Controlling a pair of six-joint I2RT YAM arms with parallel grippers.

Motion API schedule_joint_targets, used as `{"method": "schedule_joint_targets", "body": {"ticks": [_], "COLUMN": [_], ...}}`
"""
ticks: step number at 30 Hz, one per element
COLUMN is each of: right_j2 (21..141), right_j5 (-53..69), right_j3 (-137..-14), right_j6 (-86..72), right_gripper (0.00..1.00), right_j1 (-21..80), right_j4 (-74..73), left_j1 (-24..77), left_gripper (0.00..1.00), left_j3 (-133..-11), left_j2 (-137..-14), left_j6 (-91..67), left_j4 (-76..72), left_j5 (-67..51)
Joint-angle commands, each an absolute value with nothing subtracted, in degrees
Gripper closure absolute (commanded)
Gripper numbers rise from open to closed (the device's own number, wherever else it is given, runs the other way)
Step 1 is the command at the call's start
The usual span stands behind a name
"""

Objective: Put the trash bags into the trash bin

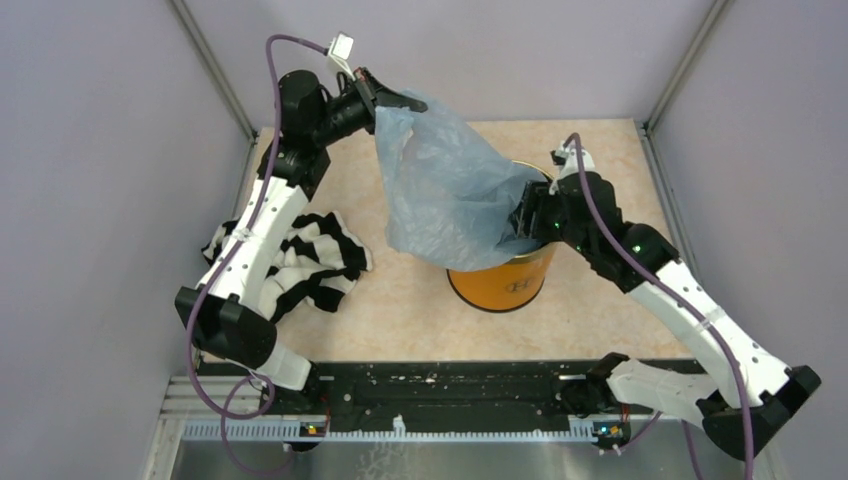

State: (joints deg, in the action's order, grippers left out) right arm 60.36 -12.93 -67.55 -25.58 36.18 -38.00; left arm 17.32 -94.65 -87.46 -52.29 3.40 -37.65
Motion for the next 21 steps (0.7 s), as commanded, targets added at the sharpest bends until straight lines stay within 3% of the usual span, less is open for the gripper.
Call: {"method": "schedule_joint_targets", "body": {"ticks": [1,8,14,17,21], "right_j2": [55.78,53.84,54.76,57.86,62.06], "right_j5": [-14.31,-11.72,-3.16,-9.54,-19.81], "right_j3": [-71.69,-75.51,-78.27,-81.94,-82.78], "right_j6": [-26.63,-25.73,-18.3,-15.62,-14.64], "right_gripper": [0.39,0.33,0.26,0.25,0.35], "right_j1": [35.97,35.99,36.27,36.64,36.55], "right_j4": [-40.97,-44.12,-38.33,-39.46,-39.46], "left_j1": [17.67,18.1,18.36,18.48,18.92], "left_gripper": [1.0,1.0,1.0,1.0,1.0], "left_j3": [-94.13,-94.6,-95.04,-95.42,-95.54], "left_j2": [-85.69,-86.13,-86.48,-86.57,-86.81], "left_j6": [-51.28,-51.18,-51.02,-50.81,-50.63], "left_j4": [0.44,0.43,0.83,1.2,1.32], "left_j5": [-38.03,-37.42,-37.05,-36.83,-36.44]}}
